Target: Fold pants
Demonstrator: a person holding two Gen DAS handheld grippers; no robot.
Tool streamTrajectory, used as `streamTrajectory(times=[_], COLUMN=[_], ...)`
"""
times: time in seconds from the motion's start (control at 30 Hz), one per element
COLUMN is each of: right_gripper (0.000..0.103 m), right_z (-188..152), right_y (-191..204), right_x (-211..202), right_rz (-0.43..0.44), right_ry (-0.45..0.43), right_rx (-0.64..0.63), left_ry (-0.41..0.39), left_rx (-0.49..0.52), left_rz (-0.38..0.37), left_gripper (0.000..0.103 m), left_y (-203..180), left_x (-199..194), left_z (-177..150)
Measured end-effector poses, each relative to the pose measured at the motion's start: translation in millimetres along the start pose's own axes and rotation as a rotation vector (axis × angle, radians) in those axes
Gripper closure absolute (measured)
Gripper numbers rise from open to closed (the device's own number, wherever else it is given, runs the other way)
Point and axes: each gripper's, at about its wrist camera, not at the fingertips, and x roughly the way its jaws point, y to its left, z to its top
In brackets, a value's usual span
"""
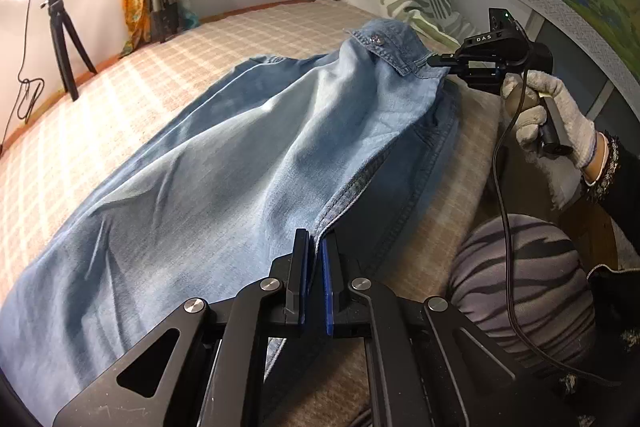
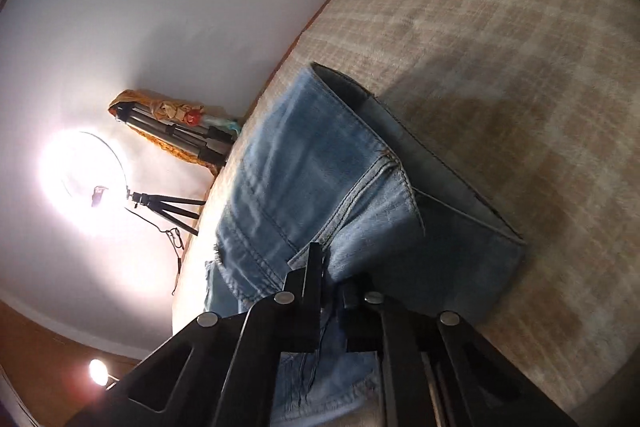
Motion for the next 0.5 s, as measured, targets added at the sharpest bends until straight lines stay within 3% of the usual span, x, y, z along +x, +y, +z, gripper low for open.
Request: streamTrajectory(times=[0.27,0.5], right_gripper=[0.101,0.101], right_z=[-9.6,-21.0], right_y=[-7.6,-29.6], right_x=[-43.7,-39.4], right_rz=[0.008,-0.041], right_ry=[-0.007,0.015], right_rx=[-0.013,0.007], left_ry=[0.028,0.063], left_rx=[0.046,0.02], left_rz=[-0.029,-0.052], left_gripper=[0.098,0.098], left_y=[-18.5,-17.4], left_x=[0.8,14.9], left_z=[-9.3,-15.1])
